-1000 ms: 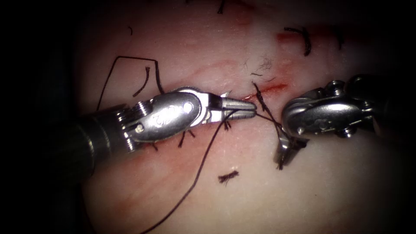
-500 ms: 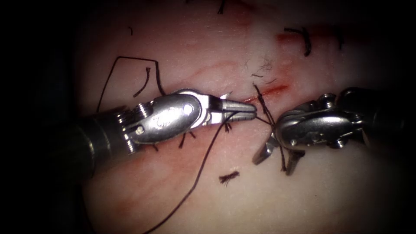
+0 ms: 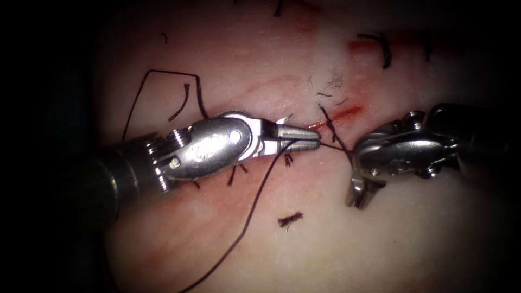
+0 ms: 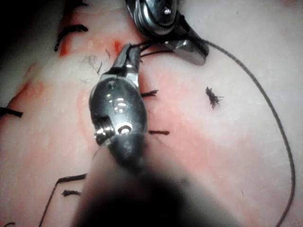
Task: Wound Closure
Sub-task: Pick up the suture tail with the right hand.
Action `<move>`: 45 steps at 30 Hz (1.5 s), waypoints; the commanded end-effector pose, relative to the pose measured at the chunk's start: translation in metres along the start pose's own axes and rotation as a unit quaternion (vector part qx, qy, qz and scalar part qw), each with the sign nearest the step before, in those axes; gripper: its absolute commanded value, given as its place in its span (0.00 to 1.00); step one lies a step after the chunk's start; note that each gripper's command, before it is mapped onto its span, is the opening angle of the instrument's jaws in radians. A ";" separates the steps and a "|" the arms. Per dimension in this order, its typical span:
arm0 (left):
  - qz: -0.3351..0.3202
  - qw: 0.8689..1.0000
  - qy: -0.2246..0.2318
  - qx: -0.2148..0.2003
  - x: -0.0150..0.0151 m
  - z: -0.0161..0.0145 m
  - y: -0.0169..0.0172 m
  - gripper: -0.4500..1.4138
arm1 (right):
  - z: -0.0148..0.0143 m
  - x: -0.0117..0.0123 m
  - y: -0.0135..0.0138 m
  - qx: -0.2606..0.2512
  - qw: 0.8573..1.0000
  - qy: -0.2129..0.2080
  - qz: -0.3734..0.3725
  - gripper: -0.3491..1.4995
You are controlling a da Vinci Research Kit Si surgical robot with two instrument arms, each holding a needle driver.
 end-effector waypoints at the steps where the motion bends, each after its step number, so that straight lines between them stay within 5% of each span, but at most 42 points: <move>1: 0.002 1.000 0.001 0.000 -0.0002 0.0004 -0.0007 0.05 | -0.0004 0.0000 0.0008 -0.008 1.000 0.008 0.021 0.00; 10: 0.002 1.000 0.000 0.000 -0.0002 0.0004 -0.0006 0.05 | -0.0036 0.0010 0.0016 -0.037 0.995 0.054 0.071 0.00; 18: 0.000 1.000 0.001 -0.001 0.0001 0.0003 -0.0006 0.05 | -0.0033 -0.0015 0.0017 -0.170 0.955 0.175 0.170 0.00; 36: 0.000 1.000 0.001 0.000 0.0002 0.0004 -0.0006 0.05 | -0.0023 0.0003 0.0012 -0.135 0.975 0.117 0.133 0.00; 41: 0.000 1.000 0.001 0.000 0.0002 0.0004 -0.0006 0.05 | -0.0031 0.0004 0.0012 -0.142 0.972 0.128 0.138 0.00; 45: -0.001 1.000 0.001 0.000 0.0003 0.0005 -0.0005 0.05 | -0.0053 0.0001 0.0013 -0.184 0.955 0.170 0.161 0.00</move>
